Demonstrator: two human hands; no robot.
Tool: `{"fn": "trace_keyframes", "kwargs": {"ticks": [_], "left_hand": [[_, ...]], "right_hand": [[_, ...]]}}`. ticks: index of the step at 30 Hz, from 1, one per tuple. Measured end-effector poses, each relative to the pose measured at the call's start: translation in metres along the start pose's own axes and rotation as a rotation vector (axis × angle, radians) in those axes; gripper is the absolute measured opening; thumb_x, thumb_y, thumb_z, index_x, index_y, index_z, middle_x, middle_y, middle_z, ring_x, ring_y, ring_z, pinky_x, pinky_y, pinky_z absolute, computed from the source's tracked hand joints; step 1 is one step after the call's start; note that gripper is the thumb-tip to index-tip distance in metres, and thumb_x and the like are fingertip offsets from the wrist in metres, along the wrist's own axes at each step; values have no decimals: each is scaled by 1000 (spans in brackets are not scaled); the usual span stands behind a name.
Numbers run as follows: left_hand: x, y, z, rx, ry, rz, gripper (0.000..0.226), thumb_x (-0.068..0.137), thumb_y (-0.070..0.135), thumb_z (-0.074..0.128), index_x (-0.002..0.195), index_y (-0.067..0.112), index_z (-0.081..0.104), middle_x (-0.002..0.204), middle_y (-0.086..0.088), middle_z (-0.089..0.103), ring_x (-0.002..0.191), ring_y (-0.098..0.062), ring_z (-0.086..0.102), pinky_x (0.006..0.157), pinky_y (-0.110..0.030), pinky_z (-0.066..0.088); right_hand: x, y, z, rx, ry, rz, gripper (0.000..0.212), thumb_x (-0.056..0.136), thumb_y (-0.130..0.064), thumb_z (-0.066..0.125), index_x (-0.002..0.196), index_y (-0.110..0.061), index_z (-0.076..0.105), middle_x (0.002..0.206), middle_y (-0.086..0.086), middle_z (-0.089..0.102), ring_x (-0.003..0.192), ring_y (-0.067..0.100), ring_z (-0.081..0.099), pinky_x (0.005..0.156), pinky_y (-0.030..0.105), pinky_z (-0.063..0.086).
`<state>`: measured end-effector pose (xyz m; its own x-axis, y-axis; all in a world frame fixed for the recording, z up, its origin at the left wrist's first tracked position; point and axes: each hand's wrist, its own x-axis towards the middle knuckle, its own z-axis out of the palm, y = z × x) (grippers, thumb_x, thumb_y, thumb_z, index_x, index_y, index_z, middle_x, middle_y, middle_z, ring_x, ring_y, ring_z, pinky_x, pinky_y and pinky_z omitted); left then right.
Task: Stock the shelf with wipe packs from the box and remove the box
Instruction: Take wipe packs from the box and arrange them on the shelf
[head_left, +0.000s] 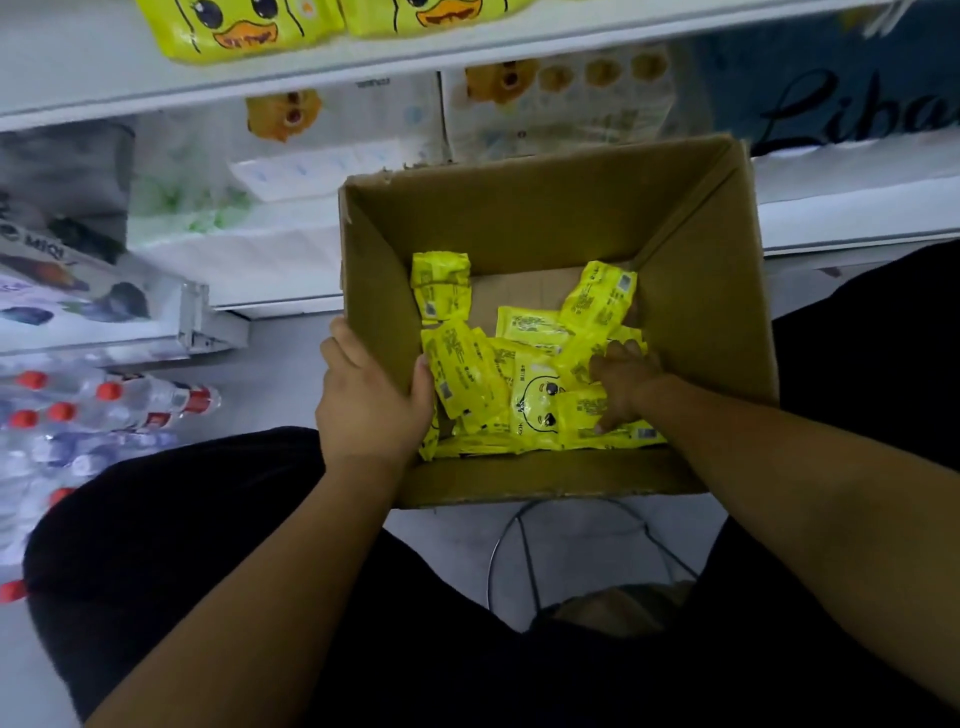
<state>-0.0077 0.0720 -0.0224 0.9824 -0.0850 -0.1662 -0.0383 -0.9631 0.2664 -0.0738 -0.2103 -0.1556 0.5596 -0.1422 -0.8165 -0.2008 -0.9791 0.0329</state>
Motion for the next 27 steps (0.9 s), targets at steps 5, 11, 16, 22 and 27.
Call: {"fn": "trace_keyframes", "kwargs": {"ticks": [5,11,16,22,27], "left_hand": [[3,-1,0,22,-7,-4,96,93,57,57,154,-4,16,138,-20,41,108,-42,58,74,-47,50],[4,-2,0,22,4,8,94,94,57,56,154,-5,17,140,-21,40,107,-44,58,73,-47,49],[6,-1,-1,-44,-9,14,91,95,58,54,153,-3,19,140,-21,40,113,-45,56,78,-48,48],[-10,18,-27,-346,106,-4,74,98,50,56,151,3,34,149,-17,41,138,-33,39,109,-44,36],[-64,63,-52,-824,58,-172,67,96,53,61,149,18,42,142,1,56,124,-12,57,102,-29,43]], "right_hand": [[0,-10,1,-53,-13,20,107,65,-65,83,149,-18,34,152,11,36,146,34,23,115,53,24],[-6,-8,2,-11,-83,-1,93,65,-67,82,138,-20,51,142,7,49,137,31,39,112,49,36],[-27,-5,-20,345,-55,-8,100,67,-60,86,144,-9,48,147,11,49,132,30,49,103,33,45],[-77,-15,-68,1118,61,-75,102,65,-55,88,146,-8,47,147,6,51,130,25,54,101,31,45],[-152,-30,-102,1370,84,-272,27,79,-39,82,96,-21,71,95,-2,78,81,10,75,70,26,59]]}}
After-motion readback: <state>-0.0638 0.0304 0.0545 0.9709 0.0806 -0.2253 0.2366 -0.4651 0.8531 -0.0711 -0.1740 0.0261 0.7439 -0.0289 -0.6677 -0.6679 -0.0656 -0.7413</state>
